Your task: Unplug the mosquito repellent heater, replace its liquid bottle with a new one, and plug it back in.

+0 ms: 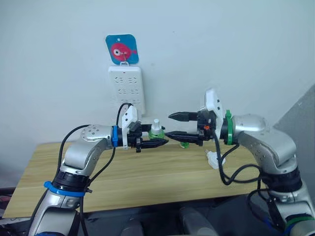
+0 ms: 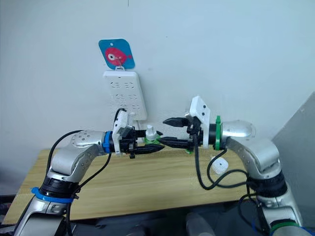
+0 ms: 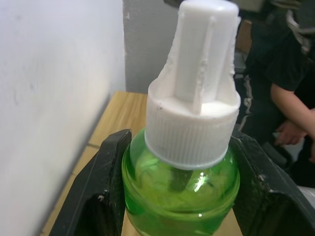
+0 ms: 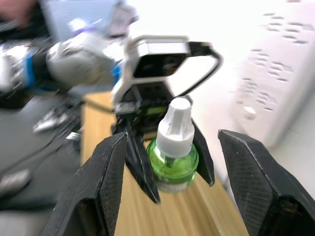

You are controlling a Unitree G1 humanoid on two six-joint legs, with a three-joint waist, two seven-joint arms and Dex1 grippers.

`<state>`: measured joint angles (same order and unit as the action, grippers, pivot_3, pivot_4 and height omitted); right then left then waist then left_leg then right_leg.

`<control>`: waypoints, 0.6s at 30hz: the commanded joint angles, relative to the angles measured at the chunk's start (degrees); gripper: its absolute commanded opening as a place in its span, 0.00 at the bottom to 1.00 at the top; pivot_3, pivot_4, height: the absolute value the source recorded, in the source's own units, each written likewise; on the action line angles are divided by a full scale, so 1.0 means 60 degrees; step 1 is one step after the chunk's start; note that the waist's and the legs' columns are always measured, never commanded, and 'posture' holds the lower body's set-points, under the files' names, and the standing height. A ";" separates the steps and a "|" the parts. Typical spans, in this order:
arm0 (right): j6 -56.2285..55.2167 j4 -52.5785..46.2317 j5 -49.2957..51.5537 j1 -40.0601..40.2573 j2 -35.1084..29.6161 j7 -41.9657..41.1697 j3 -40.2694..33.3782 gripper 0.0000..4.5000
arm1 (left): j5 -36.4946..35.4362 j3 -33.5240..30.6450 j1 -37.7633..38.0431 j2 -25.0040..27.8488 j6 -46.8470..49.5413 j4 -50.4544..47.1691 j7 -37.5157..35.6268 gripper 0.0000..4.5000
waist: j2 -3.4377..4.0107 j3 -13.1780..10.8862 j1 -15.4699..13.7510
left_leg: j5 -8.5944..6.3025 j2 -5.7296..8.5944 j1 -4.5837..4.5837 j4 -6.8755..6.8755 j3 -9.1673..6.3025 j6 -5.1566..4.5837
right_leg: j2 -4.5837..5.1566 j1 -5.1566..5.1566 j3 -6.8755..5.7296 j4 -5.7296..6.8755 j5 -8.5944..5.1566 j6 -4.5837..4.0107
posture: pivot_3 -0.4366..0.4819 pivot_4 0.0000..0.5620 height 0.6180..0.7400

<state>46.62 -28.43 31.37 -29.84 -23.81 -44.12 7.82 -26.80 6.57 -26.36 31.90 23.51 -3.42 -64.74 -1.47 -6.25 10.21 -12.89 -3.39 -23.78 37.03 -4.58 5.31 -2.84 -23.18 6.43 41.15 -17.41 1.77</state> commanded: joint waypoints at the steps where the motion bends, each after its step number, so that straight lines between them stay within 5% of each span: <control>1: 0.0047 -0.0651 -0.0404 0.0152 0.0402 0.1224 0.0253 0.68 | 0.0181 -0.0131 -0.0119 -0.0226 -0.0423 0.0056 0.0262 0.51 | 0.0022 0.0020 0.0091 | 0.0000 0.0001 0.0000 0.0000 0.0002 0.0000 | 0.0000 0.0000 0.0004 -0.0001 0.0000 0.0000 | 0.29 0.07 0.91; 18: -0.0852 0.0859 -0.1486 -0.0239 0.1463 0.2148 0.1051 0.68 | 0.0068 -0.0125 -0.0131 -0.0304 -0.0192 -0.0034 0.0144 0.51 | 0.0052 0.0075 0.0183 | 0.0000 0.0004 0.0001 -0.0003 -0.0001 -0.0001 | -0.0002 0.0001 0.0002 -0.0004 -0.0001 0.0002 | 0.29 0.07 0.91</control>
<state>43.02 -22.70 21.92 -30.02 -15.54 -31.07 15.35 -25.43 6.60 -27.03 29.97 22.29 -1.70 -63.47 -1.16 -5.80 11.30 -12.89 -3.37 -23.77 37.01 -4.59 5.31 -2.85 -23.18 6.43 41.13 -17.42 1.78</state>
